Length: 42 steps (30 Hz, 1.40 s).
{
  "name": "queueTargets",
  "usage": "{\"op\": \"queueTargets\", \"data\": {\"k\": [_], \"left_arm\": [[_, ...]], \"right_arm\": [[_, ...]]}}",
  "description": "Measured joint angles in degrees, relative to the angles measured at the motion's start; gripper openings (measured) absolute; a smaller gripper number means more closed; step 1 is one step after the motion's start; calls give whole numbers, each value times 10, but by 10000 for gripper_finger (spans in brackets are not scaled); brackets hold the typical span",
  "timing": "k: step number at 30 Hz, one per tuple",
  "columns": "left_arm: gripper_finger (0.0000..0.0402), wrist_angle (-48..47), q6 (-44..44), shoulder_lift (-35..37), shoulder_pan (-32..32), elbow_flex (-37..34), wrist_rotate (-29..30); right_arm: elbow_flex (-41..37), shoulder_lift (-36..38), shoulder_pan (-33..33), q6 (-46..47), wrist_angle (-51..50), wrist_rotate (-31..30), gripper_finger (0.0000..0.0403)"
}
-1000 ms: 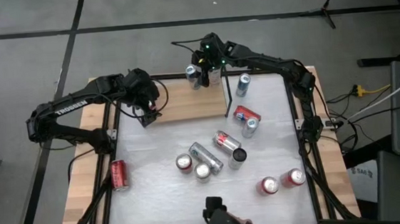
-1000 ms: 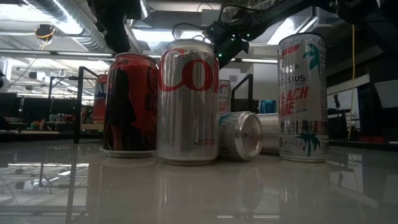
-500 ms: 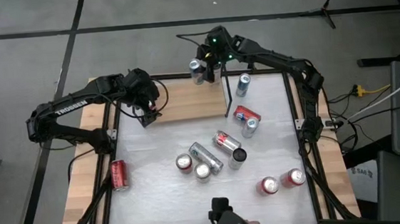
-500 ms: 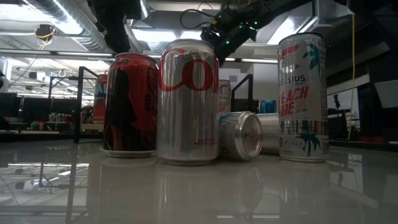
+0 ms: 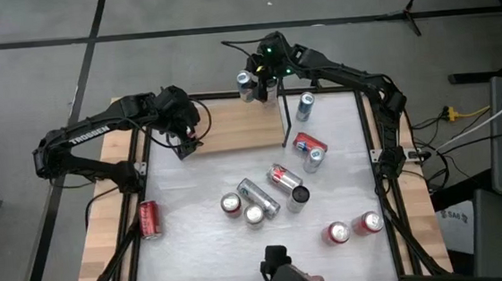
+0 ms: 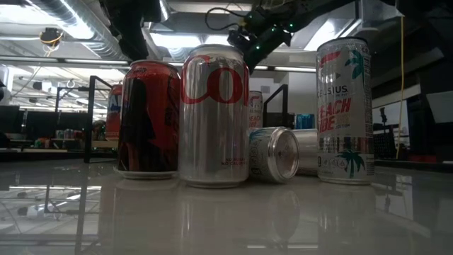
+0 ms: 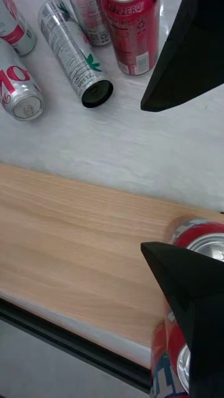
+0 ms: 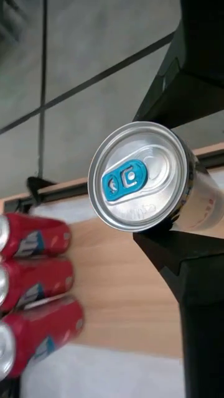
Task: Place canned beverage on shelf
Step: Put the blue soda can on the shelf
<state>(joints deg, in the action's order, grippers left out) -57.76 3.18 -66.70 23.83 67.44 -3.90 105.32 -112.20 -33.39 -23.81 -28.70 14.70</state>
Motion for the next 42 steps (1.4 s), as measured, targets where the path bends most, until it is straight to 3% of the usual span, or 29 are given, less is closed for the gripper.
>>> {"op": "queueTargets", "data": {"k": [29,42], "left_arm": [[352,14,0,0,0,0,0],[352,14,4,0,0,0,0]], "right_arm": [[-1,-48,7,15,-11,-27,228],[0,-53,8,14,-20,-41,260]]}}
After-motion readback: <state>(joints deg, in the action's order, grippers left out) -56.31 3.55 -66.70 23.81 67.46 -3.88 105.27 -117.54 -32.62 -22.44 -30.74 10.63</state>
